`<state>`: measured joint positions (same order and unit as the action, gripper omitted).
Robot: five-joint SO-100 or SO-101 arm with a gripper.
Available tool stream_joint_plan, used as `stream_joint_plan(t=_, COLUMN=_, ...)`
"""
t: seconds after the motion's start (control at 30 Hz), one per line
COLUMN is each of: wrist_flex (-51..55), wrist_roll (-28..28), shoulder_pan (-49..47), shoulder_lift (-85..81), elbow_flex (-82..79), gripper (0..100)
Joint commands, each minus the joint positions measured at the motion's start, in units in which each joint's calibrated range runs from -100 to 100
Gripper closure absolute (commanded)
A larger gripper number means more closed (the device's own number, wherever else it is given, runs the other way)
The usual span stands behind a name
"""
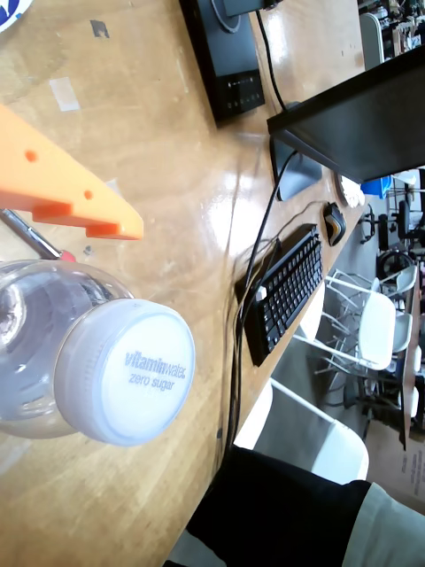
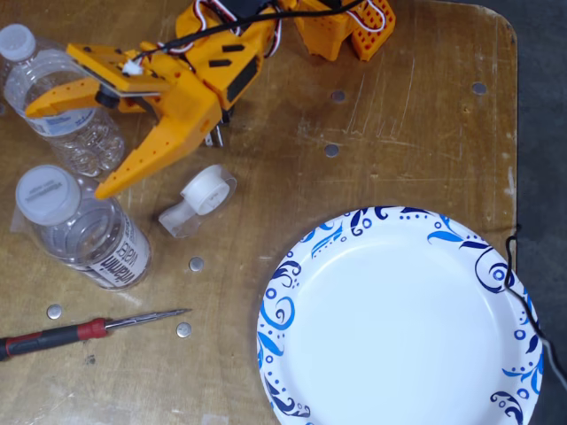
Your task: Move the bottles to the plate
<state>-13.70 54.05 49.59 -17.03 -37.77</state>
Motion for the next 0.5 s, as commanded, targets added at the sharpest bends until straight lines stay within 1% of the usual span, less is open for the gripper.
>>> stream_joint_plan(t=0.0, wrist_flex=-3.8, wrist_roll=0.2, shoulder_pan=0.1, shoulder_lift=1.3, elbow_flex=3.2, gripper=54)
stream_joint_plan(t=0.13, wrist_flex=-5.5, wrist_roll=0.3, shoulder_pan=0.4, shoulder_lift=2.9, elbow_flex=3.9, gripper=54)
stream_joint_plan(t=0.2, wrist_flex=-4.7, wrist_roll=0.3, shoulder_pan=0.3, shoulder_lift=4.5, elbow_flex=6.1, gripper=54)
stream_joint_plan(t=0.33, wrist_flex=-5.4, wrist_roll=2.1, shoulder_pan=0.3, shoulder_lift=9.4, elbow_flex=10.2, gripper=54)
stream_joint_plan(t=0.47, wrist_flex=-5.4, wrist_roll=2.0, shoulder_pan=0.3, shoulder_lift=12.2, elbow_flex=12.4, gripper=54)
